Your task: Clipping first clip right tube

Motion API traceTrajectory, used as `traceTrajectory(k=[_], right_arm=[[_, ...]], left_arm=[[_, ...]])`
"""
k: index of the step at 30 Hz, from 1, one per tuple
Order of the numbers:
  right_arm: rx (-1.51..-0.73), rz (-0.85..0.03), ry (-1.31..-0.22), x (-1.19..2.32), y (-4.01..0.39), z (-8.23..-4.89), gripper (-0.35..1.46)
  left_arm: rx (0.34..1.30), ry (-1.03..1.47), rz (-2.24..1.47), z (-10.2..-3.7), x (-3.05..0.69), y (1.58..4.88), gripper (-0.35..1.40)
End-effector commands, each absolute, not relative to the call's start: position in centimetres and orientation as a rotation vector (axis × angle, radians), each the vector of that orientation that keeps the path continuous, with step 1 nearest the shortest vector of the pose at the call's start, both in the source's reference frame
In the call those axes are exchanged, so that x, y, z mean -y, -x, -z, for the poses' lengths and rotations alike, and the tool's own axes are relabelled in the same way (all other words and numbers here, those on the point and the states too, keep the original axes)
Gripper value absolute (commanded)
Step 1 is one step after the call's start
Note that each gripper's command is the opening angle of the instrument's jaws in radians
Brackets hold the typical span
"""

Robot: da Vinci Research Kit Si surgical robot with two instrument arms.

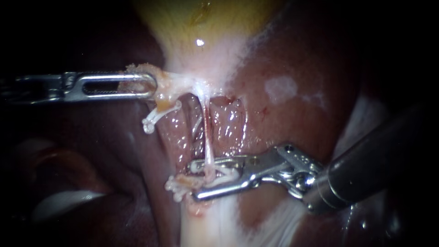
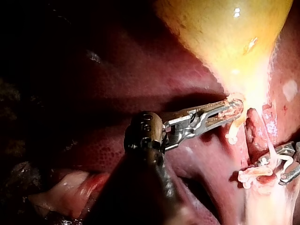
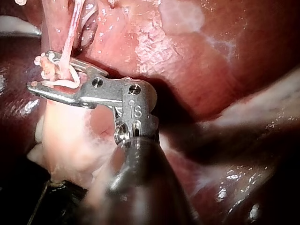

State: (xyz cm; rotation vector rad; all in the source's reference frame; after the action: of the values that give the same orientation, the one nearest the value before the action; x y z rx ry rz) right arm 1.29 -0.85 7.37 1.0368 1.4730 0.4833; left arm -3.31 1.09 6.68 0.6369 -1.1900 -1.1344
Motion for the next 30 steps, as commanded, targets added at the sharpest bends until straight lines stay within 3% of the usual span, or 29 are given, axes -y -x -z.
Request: traceTrajectory(k=[1, 6, 11, 14, 19, 30], right_arm=[[-1.472, -0.484, -1.036, 0.85, -1.29, -7.38, 0.30], [-1.470, -0.489, -1.041, 0.83, -1.26, -7.39, 0.13], [-1.445, -0.534, -1.079, 0.78, -1.19, -7.39, -0.35], [-1.427, -0.572, -1.085, 0.76, -1.15, -7.40, -0.35], [-1.376, -0.539, -1.089, 0.82, -1.14, -7.43, -0.35], [-1.376, -0.537, -1.092, 0.81, -1.14, -7.43, -0.35]], left_arm=[[1.190, -0.637, 1.135, -6.68, -1.09, 3.31, -0.35], [1.190, -0.637, 1.135, -6.68, -1.09, 3.31, -0.35], [1.190, -0.636, 1.135, -6.68, -1.09, 3.30, -0.35], [1.190, -0.636, 1.135, -6.69, -1.10, 3.30, -0.35], [1.190, -0.636, 1.135, -6.71, -1.10, 3.29, -0.35], [1.190, -0.635, 1.134, -6.74, -1.10, 3.28, -0.35]])
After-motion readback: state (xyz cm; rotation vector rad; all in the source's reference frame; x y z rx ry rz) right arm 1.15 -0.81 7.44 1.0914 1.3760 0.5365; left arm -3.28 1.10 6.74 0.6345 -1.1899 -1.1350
